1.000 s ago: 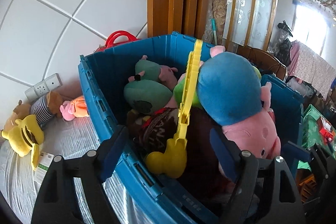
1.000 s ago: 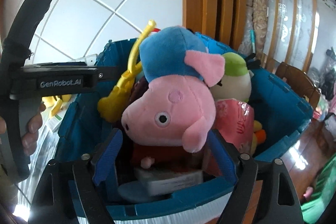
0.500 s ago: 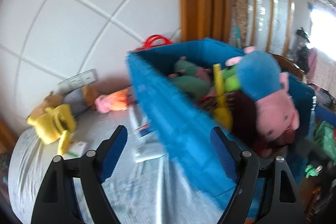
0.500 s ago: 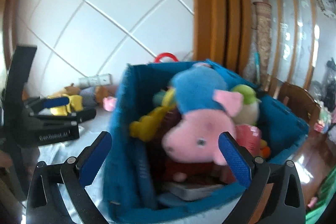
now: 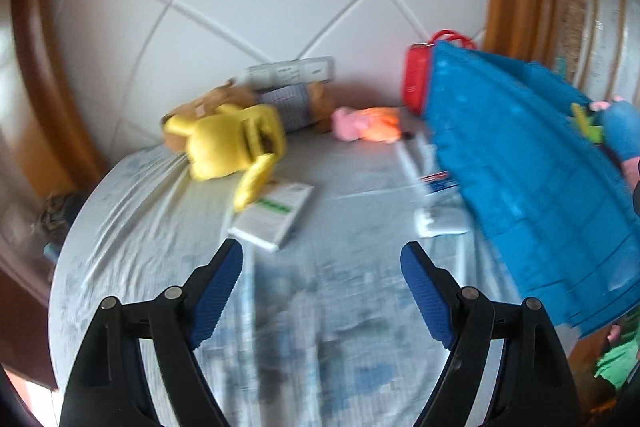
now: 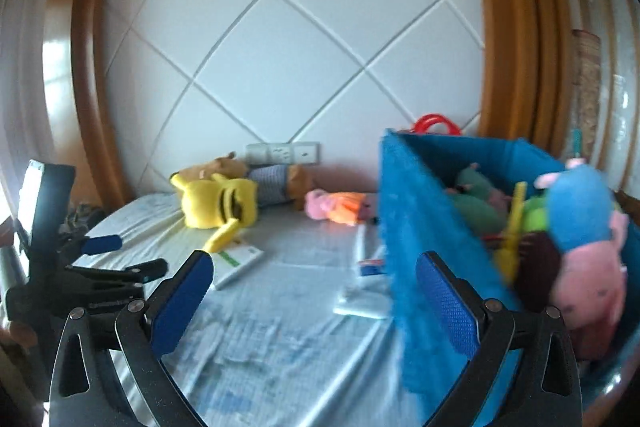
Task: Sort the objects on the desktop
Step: 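Withdraw both open tools from the blue crate back over the bed, then reach both tools to the yellow Pikachu plush and grasp its brown-tipped ear with the left tool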
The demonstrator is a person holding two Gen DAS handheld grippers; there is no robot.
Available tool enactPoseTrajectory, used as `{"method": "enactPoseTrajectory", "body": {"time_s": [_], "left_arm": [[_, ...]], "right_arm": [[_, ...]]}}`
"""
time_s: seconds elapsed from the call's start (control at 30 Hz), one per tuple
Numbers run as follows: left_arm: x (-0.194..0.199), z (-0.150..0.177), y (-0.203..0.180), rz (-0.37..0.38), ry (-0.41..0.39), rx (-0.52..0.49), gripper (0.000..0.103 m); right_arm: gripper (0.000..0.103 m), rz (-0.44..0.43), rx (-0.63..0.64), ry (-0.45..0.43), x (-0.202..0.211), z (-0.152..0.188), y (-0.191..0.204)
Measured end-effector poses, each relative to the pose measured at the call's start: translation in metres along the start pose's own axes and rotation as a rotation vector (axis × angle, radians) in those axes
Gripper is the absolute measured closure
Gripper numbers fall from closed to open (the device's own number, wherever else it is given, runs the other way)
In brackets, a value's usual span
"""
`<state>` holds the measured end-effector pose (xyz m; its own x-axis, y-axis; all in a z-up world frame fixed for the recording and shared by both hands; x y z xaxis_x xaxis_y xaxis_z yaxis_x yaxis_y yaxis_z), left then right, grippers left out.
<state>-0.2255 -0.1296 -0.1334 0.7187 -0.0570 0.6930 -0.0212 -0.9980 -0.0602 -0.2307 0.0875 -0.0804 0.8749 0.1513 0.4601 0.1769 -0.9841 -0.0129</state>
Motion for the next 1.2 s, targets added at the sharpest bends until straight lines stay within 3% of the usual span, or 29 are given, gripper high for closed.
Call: {"method": "enactPoseTrajectory", "body": {"time_s": [0.2, 0.5, 0.7, 0.77, 1.03, 1.2], "left_arm": [[-0.012, 0.027, 0.084, -0.071, 0.073, 0.100, 0.022], [-0.032, 0.034, 0.163, -0.200, 0.115, 0.248, 0.022], [-0.063, 0.001, 0.206, -0.234, 0.136, 0.270, 0.022], [-0.081, -0.017, 0.223, -0.225, 0.144, 0.289, 0.022], [-0.182, -0.075, 0.283, -0.192, 0.212, 0.324, 0.022], [-0.236, -0.129, 0.307, -0.164, 0.176, 0.324, 0.022]], "right_arm": [[0.000, -0.068, -0.018, 0.075, -0.046, 0.014, 0.061], [0.000, -0.221, 0.009, 0.179, -0.133, 0.017, 0.121], [0.000, -0.291, -0.011, 0.292, -0.191, 0.019, 0.157], [0.000, -0.278, -0.001, 0.318, -0.222, 0.012, 0.164], [0.000, -0.303, -0.054, 0.452, -0.318, 0.000, 0.194], [0.000, -0.321, -0.073, 0.533, -0.381, 0.016, 0.218]]}}
Point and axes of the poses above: each gripper's, at about its wrist camera, not at the fingertips, and x roughly against the way its jaws point, y to its left, z to its underside, the point moved 9 cm from there along -x, roughly the way its jaws point, and after that the axes turned 6 degrees about z, right-handed, at the moved point
